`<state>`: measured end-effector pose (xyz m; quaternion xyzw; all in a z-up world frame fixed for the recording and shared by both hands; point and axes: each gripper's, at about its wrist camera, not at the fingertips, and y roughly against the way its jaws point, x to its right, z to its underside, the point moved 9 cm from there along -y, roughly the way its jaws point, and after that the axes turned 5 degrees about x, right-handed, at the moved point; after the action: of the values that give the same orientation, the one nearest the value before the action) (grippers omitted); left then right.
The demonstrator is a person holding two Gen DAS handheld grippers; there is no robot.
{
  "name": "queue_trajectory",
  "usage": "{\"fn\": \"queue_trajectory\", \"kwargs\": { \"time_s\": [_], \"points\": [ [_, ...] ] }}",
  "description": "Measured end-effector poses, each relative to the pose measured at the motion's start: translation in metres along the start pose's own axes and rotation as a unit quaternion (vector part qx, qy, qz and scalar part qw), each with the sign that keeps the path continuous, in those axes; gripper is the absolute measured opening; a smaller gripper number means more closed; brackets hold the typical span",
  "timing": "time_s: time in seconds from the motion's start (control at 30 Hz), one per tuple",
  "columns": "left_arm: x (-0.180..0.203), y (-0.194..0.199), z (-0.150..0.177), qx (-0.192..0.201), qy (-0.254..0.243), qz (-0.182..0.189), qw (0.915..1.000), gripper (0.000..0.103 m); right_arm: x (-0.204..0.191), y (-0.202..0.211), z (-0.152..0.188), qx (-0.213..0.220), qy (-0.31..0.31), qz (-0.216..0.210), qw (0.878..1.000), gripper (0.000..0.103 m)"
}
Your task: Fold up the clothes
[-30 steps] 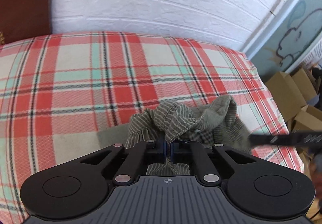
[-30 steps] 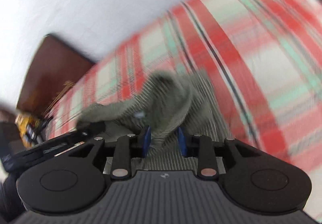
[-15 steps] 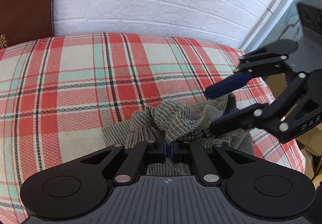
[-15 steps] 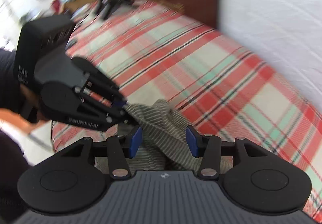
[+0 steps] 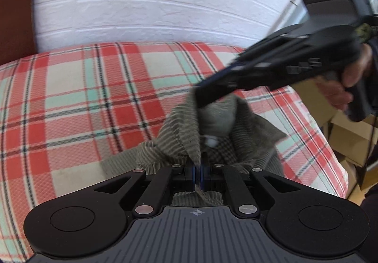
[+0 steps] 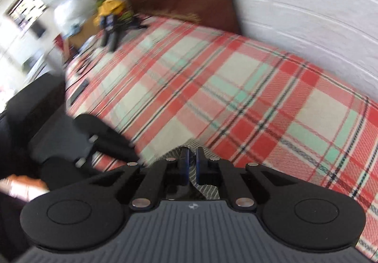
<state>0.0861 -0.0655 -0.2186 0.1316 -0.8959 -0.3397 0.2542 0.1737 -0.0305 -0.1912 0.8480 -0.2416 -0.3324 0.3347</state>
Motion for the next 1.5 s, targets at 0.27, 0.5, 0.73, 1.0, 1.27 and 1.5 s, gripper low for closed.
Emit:
{"fn": "queue_trajectory", "kwargs": {
  "time_s": [0.27,0.5,0.73,1.0,1.27,1.5],
  "points": [
    [-0.003,-0.007,0.014,-0.02,0.047,0.041,0.9978,0.0,0.016,-0.042,0.022,-0.017,-0.111,-0.002,0.994,0.014],
    [-0.03,0.025,0.0,0.018,0.145,0.06,0.9875,0.025,0.02,0.002,0.018,0.078,-0.152,0.02,0.985,0.049],
    [-0.039,0.035,-0.032,0.026,0.114,0.052,0.9918,0.025,0.009,0.01,0.05,0.092,-0.197,-0.011,0.976,0.048],
    [-0.031,0.015,-0.041,-0.027,0.025,0.04,0.9985,0.035,0.007,0.013,0.045,0.138,-0.225,-0.024,0.964,0.048],
    [-0.062,0.018,-0.052,-0.02,0.118,0.035,0.9921,0.049,0.002,-0.009,0.045,0.106,-0.14,0.039,0.984,0.003],
    [-0.063,-0.008,-0.06,-0.082,0.128,0.032,0.9879,0.066,-0.046,-0.023,0.052,0.081,0.056,0.106,0.99,0.004]
  ]
}}
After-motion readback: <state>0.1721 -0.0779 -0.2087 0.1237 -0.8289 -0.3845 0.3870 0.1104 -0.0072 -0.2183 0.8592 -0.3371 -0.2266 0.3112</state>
